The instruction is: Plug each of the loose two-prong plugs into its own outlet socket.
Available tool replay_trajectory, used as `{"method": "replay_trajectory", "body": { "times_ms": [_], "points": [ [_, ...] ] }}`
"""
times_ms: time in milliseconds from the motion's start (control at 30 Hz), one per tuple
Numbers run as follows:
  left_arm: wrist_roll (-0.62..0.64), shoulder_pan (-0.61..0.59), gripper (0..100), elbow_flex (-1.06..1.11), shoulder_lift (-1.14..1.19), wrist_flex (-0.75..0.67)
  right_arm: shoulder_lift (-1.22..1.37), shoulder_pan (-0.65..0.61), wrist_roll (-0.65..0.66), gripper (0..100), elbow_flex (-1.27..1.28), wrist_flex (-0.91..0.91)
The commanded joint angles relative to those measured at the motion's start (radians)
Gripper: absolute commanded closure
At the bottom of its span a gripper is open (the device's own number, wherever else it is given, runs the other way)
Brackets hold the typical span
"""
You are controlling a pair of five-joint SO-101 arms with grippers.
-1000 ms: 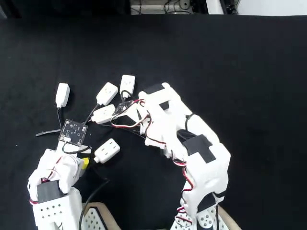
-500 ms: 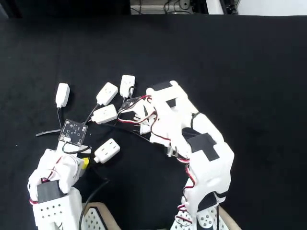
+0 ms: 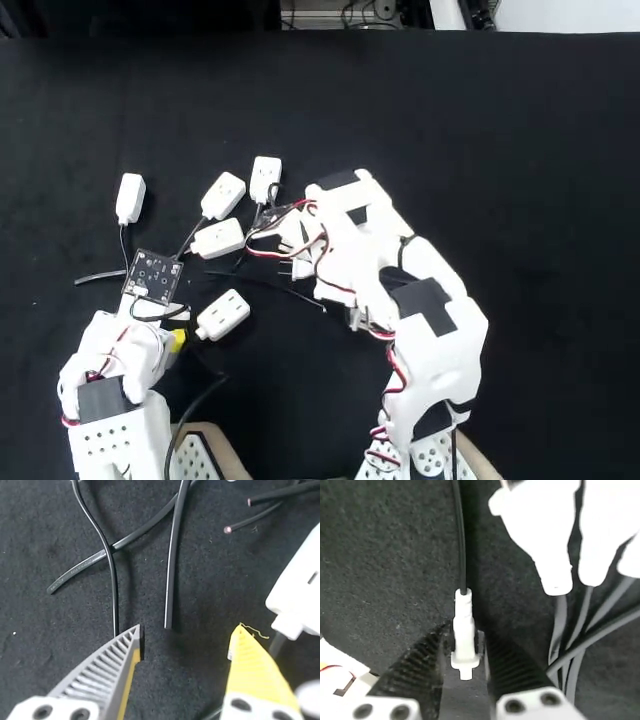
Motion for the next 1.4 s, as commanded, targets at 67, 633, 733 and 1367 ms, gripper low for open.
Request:
{"method": "replay_trajectory", "body": {
  "times_ms": [67, 633, 733, 1367],
  "points": [
    [-0.008, -0.001, 72, 0.002, -0.006, -0.014, -0.01, -0.035, -0.071, 98.7, -0.044, 0.005],
    [-0.008, 0.001, 72, 0.01, -0.006, -0.02, -0.851, -0.152, -0.229, 98.7, 0.048, -0.064],
    [-0.003, 0.038, 72, 0.002, -0.006, -0.02, -1.046, -0.15, -0.376, 98.6, 0.188, -0.259],
    [0.476, 0.45, 72, -0.272, -0.029, -0.138, -1.778, -0.278, -1.214, 98.4, 1.185, -1.201]
  ]
}}
